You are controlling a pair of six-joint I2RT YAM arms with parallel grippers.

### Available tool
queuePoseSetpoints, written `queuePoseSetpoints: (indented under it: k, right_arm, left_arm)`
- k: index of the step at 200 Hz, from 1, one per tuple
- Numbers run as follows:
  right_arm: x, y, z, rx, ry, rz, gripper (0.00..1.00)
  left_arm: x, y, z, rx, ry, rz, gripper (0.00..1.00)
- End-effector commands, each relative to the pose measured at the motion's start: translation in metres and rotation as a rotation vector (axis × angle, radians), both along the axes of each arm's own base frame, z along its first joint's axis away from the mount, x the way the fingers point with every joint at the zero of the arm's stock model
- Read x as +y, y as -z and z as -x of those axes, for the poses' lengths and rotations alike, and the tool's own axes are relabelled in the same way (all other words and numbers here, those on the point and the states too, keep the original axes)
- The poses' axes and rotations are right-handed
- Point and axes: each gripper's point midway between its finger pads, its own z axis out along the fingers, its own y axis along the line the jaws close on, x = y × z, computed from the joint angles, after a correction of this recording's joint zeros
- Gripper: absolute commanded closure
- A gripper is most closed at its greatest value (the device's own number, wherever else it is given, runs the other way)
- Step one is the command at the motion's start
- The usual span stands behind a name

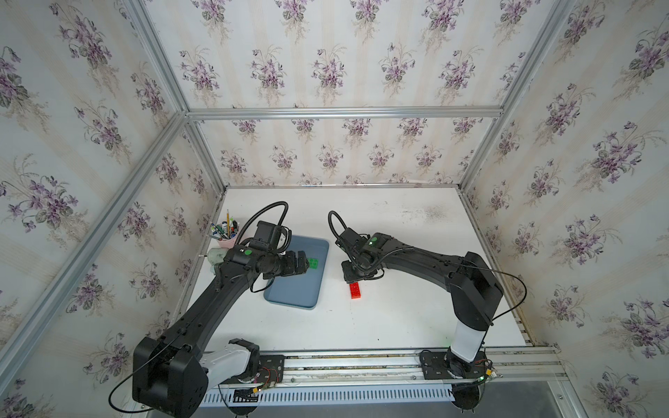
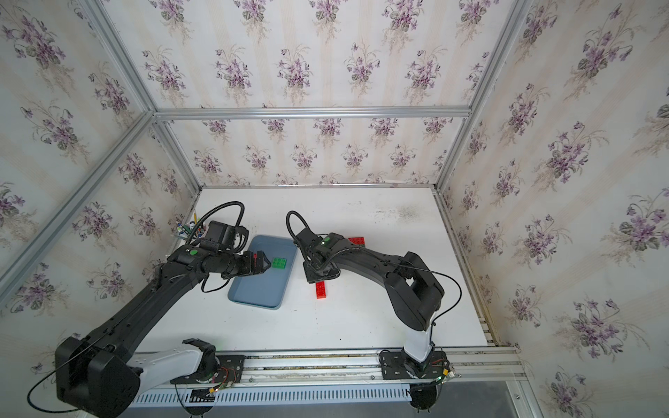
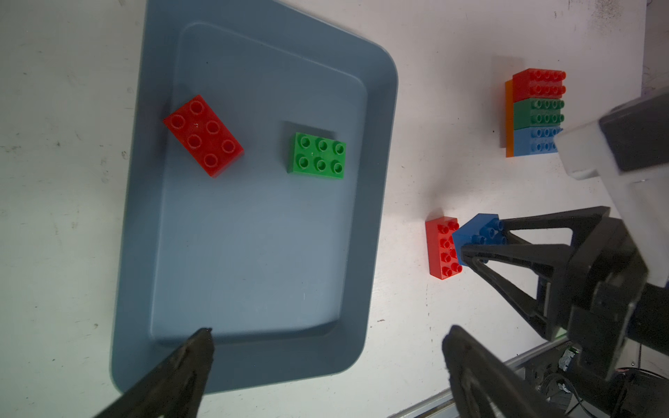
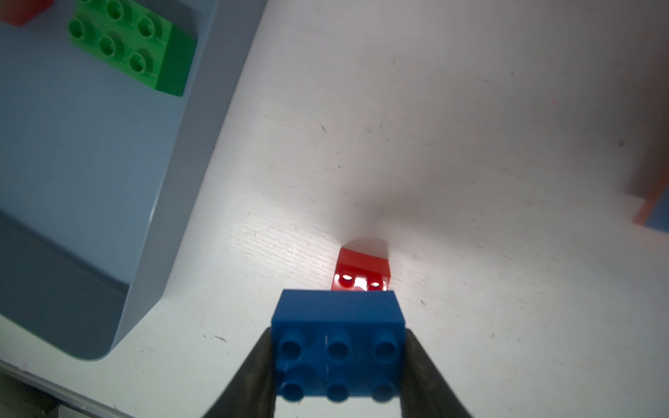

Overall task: Assemble a rectangle with lego
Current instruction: Assemble the lego brick with the lego brick.

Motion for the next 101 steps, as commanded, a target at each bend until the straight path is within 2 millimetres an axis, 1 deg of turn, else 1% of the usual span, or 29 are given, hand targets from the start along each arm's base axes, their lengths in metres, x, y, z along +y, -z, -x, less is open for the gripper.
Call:
queuePoseSetpoints:
  k: [1, 26, 51, 101]
  right_arm:
    - [-0.007, 0.006, 0.002, 0.007, -0.006, 0.039, 0.62]
    - [-0.011, 0.013, -0.001, -0.01, 0.005, 0.067, 0.62]
    - [-0.013, 0.015, -0.008, -0.037, 0.017, 0.081, 0.62]
    - [-0.01, 0.018, -0.012, -0.044, 0.033, 0.078, 0.62]
  left_arm:
    - [0.001, -0.003, -0.002, -0.015, 0.003, -0.006, 0.0]
    - [0.0, -0.002, -0.002, -0.012, 0.005, -0.004, 0.0]
    - [0.0, -0.002, -0.002, -0.011, 0.006, -0.001, 0.0]
    - [-0.001, -0.002, -0.002, -0.012, 0.009, 0.002, 0.0]
